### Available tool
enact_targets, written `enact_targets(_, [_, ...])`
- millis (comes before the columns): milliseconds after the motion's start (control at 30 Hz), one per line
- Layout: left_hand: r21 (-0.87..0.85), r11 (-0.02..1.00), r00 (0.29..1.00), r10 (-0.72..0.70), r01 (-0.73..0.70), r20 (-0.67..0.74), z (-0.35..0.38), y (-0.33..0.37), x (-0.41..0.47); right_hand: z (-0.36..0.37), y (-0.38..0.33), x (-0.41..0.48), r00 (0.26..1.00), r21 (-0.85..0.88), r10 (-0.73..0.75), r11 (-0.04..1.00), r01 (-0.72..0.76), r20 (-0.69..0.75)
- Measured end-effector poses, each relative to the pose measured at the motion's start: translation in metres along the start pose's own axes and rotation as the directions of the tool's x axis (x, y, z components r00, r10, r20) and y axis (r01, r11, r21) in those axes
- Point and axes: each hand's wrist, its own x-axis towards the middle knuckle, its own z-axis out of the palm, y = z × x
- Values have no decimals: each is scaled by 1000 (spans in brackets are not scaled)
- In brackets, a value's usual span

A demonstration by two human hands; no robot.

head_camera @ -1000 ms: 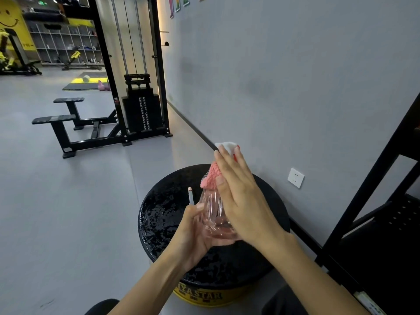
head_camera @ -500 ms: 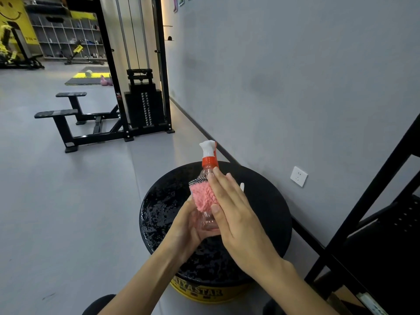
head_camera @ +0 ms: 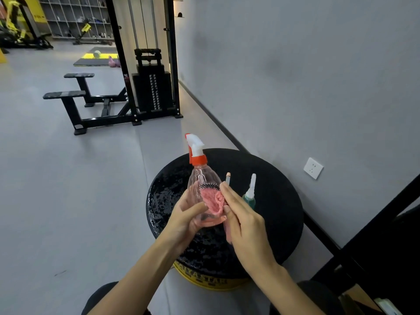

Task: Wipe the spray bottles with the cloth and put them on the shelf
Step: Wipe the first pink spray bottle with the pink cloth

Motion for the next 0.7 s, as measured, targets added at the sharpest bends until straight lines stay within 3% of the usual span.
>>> enact_targets(400, [154, 987, 973, -5, 42, -230, -62, -41, 21, 38, 53, -1, 940, 193, 340, 920, -340, 32])
enact_targets(567, [326, 941, 946, 23, 89, -324, -97, -55, 31, 47, 78, 8, 912, 272, 404, 872, -408, 73])
enact_targets(700, [460, 876, 948, 6, 149, -318, -132, -64, 43, 53, 99, 17, 874, 377, 469, 793, -479, 126])
